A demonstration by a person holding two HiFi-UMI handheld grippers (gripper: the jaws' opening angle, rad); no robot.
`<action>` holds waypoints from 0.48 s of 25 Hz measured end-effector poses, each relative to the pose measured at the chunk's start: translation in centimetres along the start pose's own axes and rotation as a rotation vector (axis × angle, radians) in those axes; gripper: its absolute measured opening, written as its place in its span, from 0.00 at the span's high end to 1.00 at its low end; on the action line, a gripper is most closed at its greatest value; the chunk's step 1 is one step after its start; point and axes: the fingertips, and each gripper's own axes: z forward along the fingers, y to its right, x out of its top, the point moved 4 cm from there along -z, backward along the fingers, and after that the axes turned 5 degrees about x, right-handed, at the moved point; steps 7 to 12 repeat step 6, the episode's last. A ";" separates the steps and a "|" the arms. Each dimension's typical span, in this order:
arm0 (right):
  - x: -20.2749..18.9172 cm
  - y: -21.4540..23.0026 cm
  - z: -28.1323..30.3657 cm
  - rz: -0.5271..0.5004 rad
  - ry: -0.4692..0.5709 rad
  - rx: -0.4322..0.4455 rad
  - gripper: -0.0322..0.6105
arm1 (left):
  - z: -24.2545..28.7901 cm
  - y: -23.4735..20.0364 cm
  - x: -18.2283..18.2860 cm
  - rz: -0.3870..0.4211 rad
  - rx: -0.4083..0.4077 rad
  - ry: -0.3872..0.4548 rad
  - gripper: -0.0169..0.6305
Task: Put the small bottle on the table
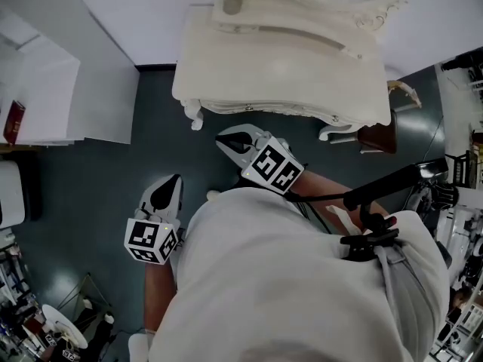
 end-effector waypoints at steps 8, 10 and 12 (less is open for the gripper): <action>-1.1 7.0 -3.0 0.037 0.006 -0.051 0.95 | 7.1 1.5 4.8 0.044 -0.062 -0.010 0.97; -1.1 7.0 -3.0 0.037 0.006 -0.051 0.95 | 7.1 1.5 4.8 0.044 -0.062 -0.010 0.97; -1.1 7.0 -3.0 0.037 0.006 -0.051 0.95 | 7.1 1.5 4.8 0.044 -0.062 -0.010 0.97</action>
